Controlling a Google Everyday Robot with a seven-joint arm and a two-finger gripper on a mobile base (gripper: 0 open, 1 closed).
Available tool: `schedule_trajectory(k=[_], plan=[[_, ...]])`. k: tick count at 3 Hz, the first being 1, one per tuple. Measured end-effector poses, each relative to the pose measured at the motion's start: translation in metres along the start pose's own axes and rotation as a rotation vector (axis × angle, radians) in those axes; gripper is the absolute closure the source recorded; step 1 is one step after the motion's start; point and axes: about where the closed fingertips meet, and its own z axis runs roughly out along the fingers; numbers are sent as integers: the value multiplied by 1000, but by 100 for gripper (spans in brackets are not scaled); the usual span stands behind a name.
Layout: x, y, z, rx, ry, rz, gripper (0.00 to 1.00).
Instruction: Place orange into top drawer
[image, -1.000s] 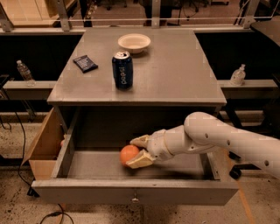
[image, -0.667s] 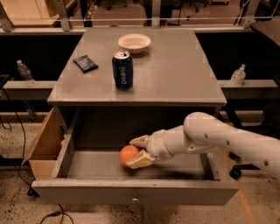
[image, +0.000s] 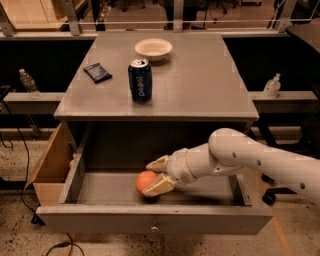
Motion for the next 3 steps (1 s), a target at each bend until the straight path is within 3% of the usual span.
schedule_trajectory(k=[1, 2, 3], plan=[[-1, 1, 1, -3, 0, -1, 0], [-1, 1, 2, -4, -2, -2, 0], [-16, -7, -13, 28, -19, -22, 0]])
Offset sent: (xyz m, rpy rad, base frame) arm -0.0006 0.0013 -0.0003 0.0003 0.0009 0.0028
